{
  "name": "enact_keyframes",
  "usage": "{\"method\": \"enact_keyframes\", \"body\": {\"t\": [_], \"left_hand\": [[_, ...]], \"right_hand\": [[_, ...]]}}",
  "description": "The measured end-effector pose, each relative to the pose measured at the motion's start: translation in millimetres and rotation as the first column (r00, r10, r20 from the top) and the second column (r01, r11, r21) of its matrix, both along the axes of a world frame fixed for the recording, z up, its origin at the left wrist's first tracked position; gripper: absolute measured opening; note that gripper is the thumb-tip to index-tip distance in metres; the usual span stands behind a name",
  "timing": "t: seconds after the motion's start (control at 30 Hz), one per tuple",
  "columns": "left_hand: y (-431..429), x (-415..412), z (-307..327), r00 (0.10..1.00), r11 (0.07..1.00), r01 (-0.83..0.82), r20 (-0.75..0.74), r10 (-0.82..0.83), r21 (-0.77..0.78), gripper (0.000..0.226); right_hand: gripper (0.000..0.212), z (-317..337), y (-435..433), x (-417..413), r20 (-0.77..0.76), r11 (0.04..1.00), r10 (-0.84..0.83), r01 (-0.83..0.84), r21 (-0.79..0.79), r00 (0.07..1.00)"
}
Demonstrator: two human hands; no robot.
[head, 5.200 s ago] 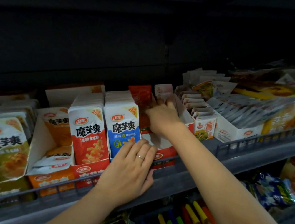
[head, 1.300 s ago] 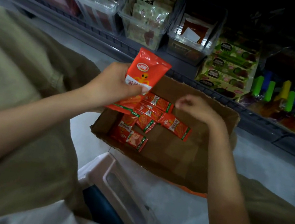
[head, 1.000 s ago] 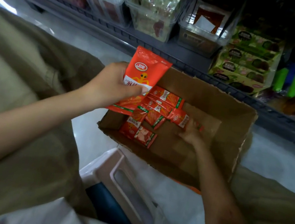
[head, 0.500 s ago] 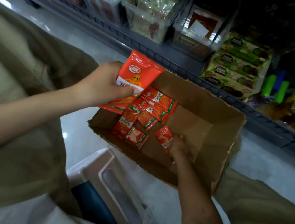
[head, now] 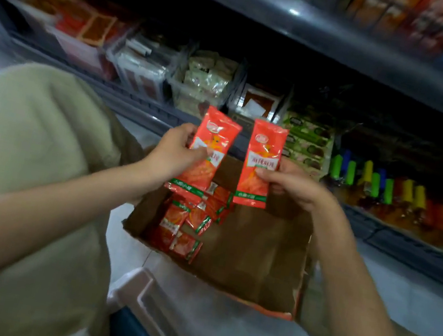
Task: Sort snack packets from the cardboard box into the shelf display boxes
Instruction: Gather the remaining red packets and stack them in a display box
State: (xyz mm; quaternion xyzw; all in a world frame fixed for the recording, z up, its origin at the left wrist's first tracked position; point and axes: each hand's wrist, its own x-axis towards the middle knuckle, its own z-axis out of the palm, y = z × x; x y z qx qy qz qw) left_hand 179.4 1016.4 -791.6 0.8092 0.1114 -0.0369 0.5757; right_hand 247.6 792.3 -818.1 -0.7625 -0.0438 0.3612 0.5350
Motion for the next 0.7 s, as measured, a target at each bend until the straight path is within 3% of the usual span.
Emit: {"method": "enact_keyframes", "body": {"t": [0.1,0.2,0.33,0.4,0.47,0.6,0.7], "left_hand": [[-11.7,3.9,24.9,0.983,0.996,0.084,0.169,-0.078,-0.030,0.017],[-34.0,13.4,59.4,0.963,0.976,0.072,0.268,-0.015,-0.205,0.019],[-64.9,30.8,96.3,0.927,0.944,0.045,0.367,0.083,-0.327,0.006],[-79.5,36.2,110.6,0.918,0.938,0.053,0.385,0.089,-0.342,0.004],[-93.5,39.4,121.1,0.919,0.940,0.104,0.393,0.034,-0.325,0.009],[-116.1,37.7,130.4,0.855,0.945,0.241,0.508,-0.099,-0.221,0.017],[-131.6,37.2,129.9,0.848,0.926,0.276,0.519,-0.108,-0.257,0.010]], "right_hand": [[0.006,62.7,-1.5,-8.7,0.093,0.982,-0.107,0.091,0.163,0.990],[0.011,106.1,-5.6,-24.4,0.285,0.956,-0.217,0.144,0.257,0.933],[0.020,139.7,-20.7,-36.4,0.522,0.892,-0.435,0.272,0.361,0.734],[0.023,150.9,-30.3,-40.2,0.522,0.841,-0.524,0.310,0.443,0.673],[0.019,156.8,-36.0,-41.5,0.502,0.820,-0.542,0.291,0.494,0.674],[0.020,157.1,-36.2,-39.0,0.565,0.820,-0.566,0.343,0.458,0.600],[0.023,150.9,-37.2,-33.1,0.571,0.791,-0.612,0.427,0.439,0.547]]}}
